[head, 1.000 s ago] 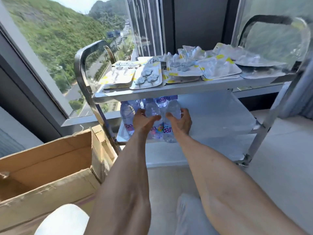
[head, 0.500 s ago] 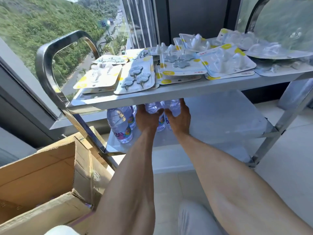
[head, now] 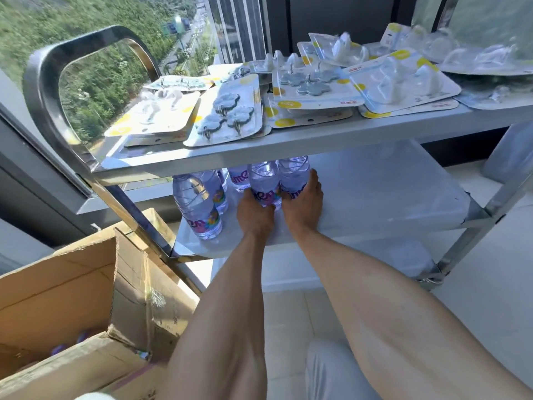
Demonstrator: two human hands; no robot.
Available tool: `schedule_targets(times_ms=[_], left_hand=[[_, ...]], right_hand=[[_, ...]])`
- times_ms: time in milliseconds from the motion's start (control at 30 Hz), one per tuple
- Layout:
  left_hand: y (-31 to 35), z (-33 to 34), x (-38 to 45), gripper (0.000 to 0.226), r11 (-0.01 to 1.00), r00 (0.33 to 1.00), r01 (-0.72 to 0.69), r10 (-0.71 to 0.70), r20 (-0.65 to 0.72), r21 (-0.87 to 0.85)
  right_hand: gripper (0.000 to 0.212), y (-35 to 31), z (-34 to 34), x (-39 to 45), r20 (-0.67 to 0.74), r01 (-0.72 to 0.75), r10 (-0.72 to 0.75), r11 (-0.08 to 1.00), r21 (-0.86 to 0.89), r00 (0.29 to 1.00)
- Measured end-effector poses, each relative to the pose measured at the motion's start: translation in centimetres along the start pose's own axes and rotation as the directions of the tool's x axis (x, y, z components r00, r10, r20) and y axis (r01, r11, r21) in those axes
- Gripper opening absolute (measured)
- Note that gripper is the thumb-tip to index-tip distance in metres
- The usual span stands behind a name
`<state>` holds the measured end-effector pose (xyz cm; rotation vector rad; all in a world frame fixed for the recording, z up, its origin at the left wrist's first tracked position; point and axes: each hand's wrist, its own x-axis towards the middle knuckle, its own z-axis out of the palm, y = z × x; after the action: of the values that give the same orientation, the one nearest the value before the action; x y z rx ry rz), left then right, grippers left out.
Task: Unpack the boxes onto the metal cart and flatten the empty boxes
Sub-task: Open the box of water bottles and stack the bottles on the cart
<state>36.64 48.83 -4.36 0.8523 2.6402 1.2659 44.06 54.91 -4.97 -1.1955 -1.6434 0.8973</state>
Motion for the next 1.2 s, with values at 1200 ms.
schedule_targets(times_ms=[1200], left_hand=[[-0.1, 3.9, 6.6, 0.046, 0.958, 0.985, 0.174, -0.171, -0.034, 0.228]], right_hand=[[0.07, 4.2, 5.0, 7.2, 0.076, 0.063, -0.042, 0.953, -0.296, 0.996]])
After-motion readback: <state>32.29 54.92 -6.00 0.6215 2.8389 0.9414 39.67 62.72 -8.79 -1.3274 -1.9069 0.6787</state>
